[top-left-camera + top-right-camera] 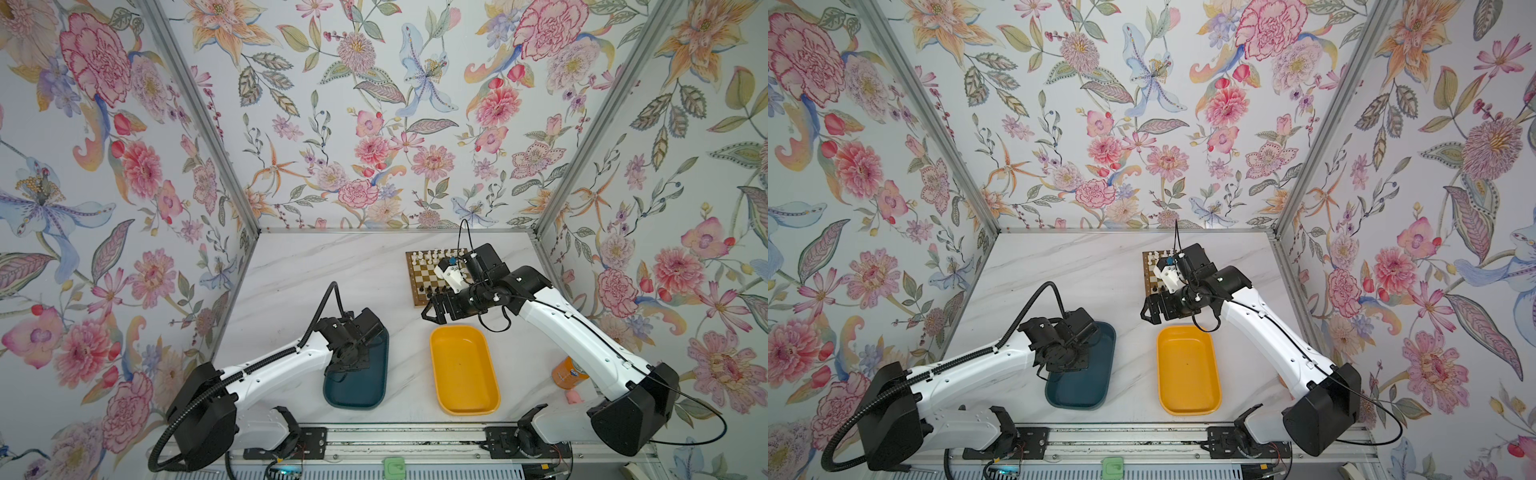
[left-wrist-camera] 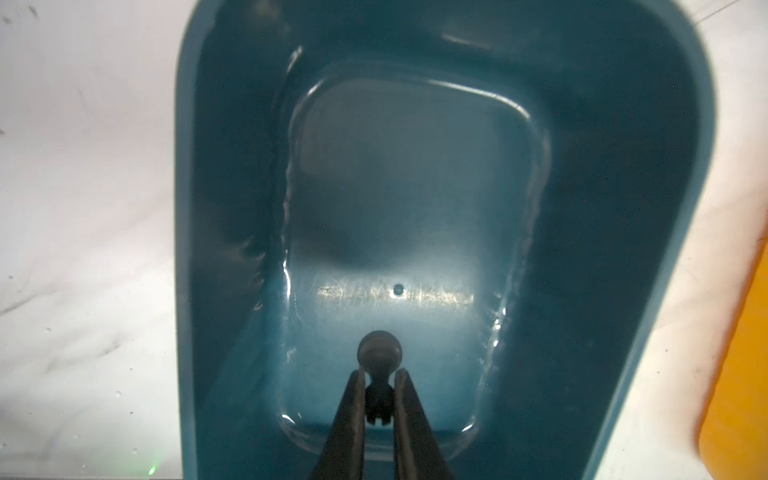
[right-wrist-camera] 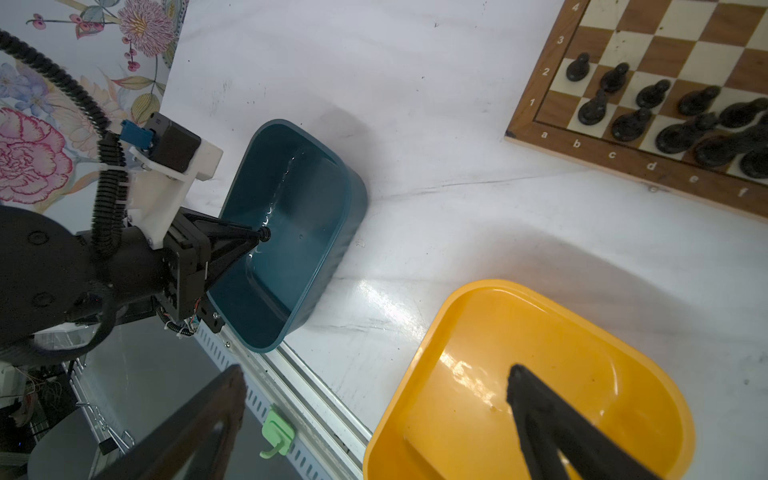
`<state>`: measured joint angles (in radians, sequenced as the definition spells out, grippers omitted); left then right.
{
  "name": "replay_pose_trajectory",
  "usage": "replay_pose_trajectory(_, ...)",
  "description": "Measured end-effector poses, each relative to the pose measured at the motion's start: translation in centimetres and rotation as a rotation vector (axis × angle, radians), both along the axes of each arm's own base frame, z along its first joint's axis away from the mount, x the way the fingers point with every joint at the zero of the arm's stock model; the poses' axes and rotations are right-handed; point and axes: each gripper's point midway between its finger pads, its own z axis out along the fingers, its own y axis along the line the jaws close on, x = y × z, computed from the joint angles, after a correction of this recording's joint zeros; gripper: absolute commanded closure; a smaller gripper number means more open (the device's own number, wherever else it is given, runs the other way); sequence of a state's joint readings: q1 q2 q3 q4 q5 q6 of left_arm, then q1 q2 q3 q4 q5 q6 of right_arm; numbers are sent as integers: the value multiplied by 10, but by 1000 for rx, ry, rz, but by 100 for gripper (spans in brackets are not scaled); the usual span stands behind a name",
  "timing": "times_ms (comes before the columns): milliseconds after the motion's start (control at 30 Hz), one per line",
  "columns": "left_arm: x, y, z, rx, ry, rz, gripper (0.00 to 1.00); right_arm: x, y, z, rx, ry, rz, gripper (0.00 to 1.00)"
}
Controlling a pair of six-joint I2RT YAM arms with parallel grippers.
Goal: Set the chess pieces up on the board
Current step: 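Lift the black piece and carry it with the left gripper to the board corner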
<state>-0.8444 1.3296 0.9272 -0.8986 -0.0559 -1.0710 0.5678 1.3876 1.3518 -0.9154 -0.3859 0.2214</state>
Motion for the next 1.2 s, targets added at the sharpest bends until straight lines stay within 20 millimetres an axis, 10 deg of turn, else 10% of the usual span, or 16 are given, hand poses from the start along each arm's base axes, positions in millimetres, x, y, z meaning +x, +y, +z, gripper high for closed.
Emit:
replay_pose_trajectory(567, 106, -74, 76, 21, -130, -143, 100, 23, -41, 14, 23, -39, -144, 1)
replay_pose_trajectory(1200, 216, -189, 21, -24, -133, -335, 100, 43, -95, 25, 37, -58, -335, 1)
